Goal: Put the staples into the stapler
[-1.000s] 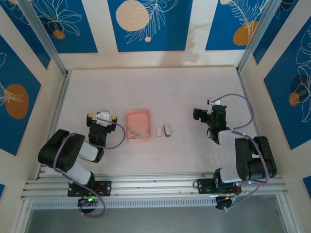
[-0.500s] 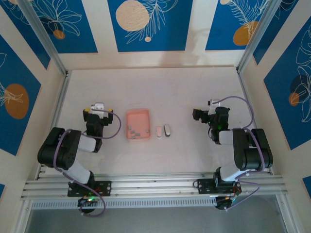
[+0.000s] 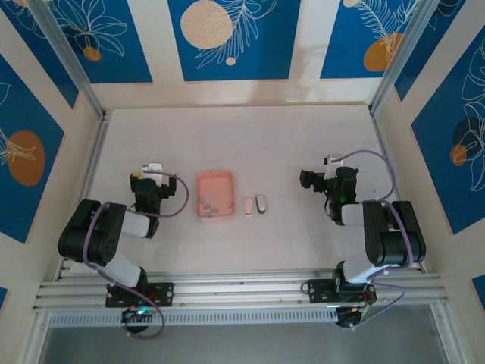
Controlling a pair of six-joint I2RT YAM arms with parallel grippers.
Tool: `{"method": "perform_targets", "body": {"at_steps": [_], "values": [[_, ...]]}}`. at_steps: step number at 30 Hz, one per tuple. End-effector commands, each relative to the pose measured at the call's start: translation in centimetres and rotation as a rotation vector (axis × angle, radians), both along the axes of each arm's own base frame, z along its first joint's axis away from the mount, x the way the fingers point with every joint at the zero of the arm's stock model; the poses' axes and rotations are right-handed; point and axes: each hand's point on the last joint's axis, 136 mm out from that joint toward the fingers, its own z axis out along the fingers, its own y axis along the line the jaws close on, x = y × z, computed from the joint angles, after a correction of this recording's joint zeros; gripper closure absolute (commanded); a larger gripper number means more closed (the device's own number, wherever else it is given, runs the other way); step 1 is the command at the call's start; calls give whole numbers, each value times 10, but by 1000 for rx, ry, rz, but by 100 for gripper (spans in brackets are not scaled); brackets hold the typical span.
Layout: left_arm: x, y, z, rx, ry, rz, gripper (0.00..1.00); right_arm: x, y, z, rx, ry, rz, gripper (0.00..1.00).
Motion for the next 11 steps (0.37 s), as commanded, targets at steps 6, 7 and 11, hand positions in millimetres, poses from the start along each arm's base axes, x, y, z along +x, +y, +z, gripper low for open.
{"method": "perform_targets", "body": {"at_steps": [6, 7, 11], "values": [[4, 2, 7, -28, -20, 5, 0, 7, 1, 12, -11, -50, 20, 1], [4, 2, 7, -27, -21, 5, 0, 7, 1, 12, -10, -49, 19, 1], [3, 1, 8, -25, -28, 2, 0, 6, 1, 12, -3, -48, 22, 1]]}}
